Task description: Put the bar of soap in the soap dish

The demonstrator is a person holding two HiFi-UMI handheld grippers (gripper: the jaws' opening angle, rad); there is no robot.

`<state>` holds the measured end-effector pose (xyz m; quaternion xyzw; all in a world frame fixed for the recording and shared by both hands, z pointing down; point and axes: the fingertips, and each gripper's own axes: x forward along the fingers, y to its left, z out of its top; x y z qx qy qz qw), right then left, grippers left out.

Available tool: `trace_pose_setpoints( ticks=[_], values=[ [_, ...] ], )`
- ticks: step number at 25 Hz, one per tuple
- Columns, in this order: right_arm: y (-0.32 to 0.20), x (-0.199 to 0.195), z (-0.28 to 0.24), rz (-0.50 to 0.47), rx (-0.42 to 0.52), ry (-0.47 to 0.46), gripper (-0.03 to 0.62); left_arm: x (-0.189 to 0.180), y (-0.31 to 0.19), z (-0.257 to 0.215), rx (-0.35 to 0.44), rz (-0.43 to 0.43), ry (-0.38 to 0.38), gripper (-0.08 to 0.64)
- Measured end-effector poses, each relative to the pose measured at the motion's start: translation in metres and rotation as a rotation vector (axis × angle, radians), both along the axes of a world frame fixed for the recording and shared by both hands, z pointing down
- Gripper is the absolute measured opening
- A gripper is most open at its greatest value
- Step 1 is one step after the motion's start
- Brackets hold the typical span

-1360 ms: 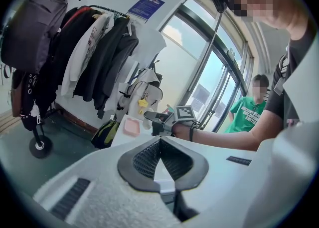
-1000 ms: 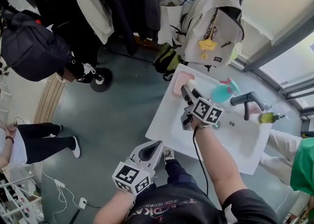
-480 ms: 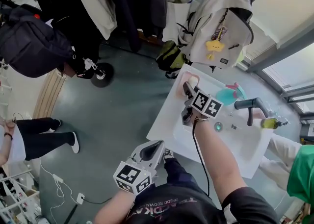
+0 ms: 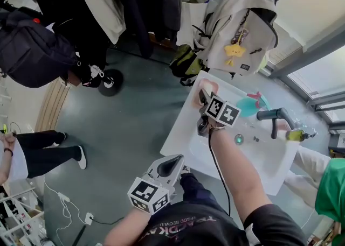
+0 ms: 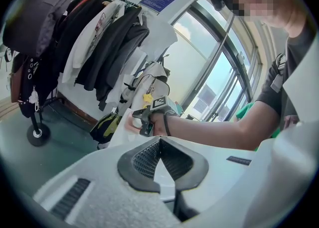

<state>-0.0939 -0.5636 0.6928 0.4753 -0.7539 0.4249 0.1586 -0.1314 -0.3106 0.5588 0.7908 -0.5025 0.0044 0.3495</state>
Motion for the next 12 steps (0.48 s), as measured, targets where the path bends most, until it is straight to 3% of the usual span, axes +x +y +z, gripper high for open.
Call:
trace_pose_setpoints(
  ticks=[8, 12],
  values=[
    [-0.004, 0.006, -0.011, 0.038, 0.030, -0.007, 0.192, -0.002, 0.005, 0.000, -0.005, 0.001, 0.005, 0.009],
    [0.000, 0.014, -0.020, 0.054, 0.067, -0.017, 0.032, -0.003, 0.007, -0.001, 0.004, -0.002, 0.001, 0.009]
  ],
)
